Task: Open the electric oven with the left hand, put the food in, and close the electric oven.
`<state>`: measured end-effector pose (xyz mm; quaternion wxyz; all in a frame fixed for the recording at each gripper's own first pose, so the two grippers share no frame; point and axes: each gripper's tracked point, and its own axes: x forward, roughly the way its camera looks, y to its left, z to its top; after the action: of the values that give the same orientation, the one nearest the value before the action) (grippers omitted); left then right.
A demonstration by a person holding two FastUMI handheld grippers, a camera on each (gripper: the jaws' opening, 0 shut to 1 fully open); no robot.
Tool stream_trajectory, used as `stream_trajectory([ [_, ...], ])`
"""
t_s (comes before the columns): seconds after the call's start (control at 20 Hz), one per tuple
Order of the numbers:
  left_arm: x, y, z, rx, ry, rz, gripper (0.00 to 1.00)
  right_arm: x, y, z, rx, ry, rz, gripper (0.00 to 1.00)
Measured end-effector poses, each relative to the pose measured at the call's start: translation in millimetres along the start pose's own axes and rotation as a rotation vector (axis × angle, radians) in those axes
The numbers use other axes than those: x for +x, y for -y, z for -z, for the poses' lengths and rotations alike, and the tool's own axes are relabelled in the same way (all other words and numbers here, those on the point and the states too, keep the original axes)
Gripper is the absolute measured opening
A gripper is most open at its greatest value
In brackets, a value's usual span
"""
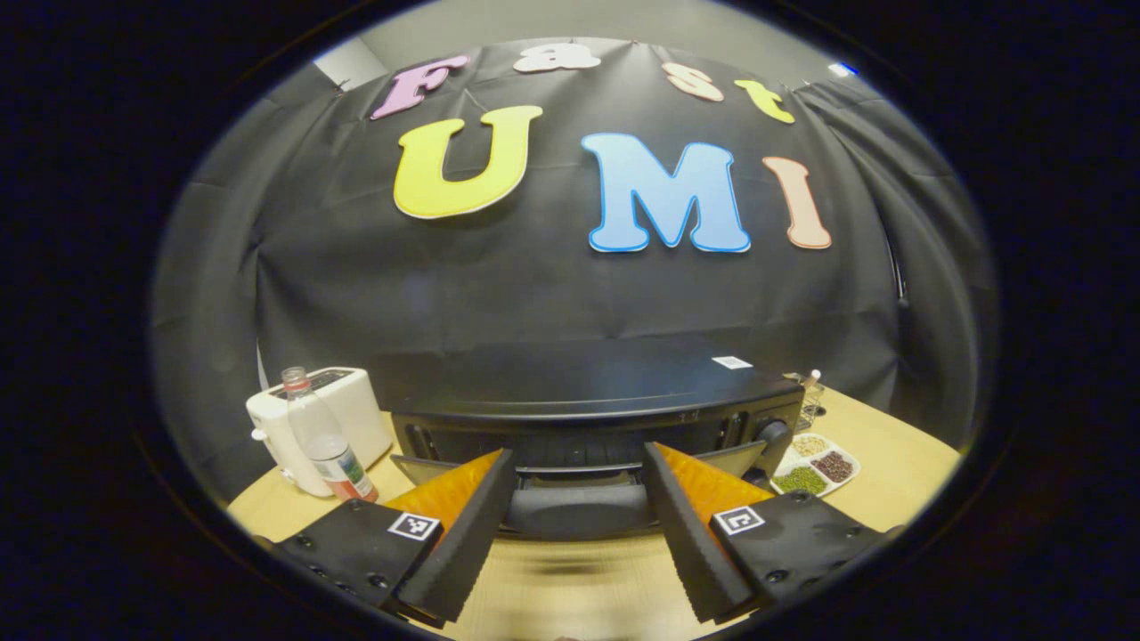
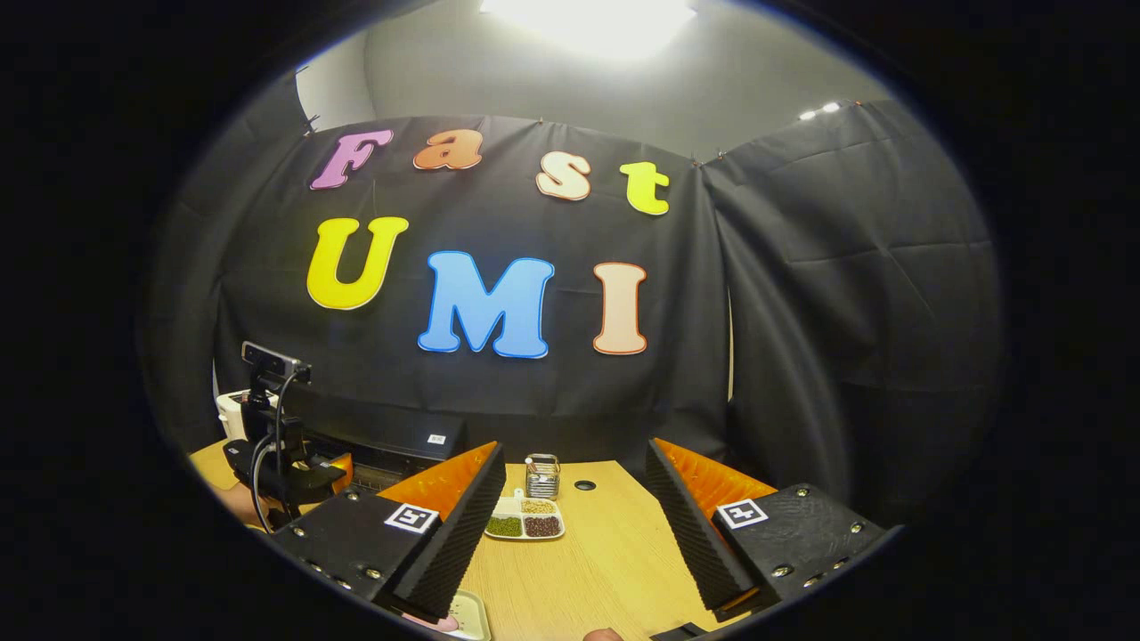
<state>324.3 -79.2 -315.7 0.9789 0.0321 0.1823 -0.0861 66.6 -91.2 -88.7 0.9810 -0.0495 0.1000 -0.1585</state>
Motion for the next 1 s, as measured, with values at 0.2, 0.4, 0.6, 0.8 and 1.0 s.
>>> stream_trajectory([
  [0.2, -20, 2, 18, 0.004, -0.028, -0.008, 1.0, -5, 1, 2, 0.002, -0.004, -0.024, 0.98],
  [0.4, -35, 4, 38, -0.001, -0.054, -0.02, 1.0, -15, 7, 2, -0.006, -0.004, -0.036, 0.98],
  [0.6, -50, 5, 57, -0.022, -0.075, -0.031, 0.96, -24, 11, 3, -0.02, -0.009, -0.046, 0.98],
  [0.8, -57, 7, 76, -0.041, -0.099, -0.039, 0.97, -32, 18, 3, -0.025, -0.019, -0.044, 0.98],
  [1.0, -65, 9, 99, -0.037, -0.133, -0.042, 0.96, -42, 27, 7, -0.027, -0.031, -0.045, 0.98],
])
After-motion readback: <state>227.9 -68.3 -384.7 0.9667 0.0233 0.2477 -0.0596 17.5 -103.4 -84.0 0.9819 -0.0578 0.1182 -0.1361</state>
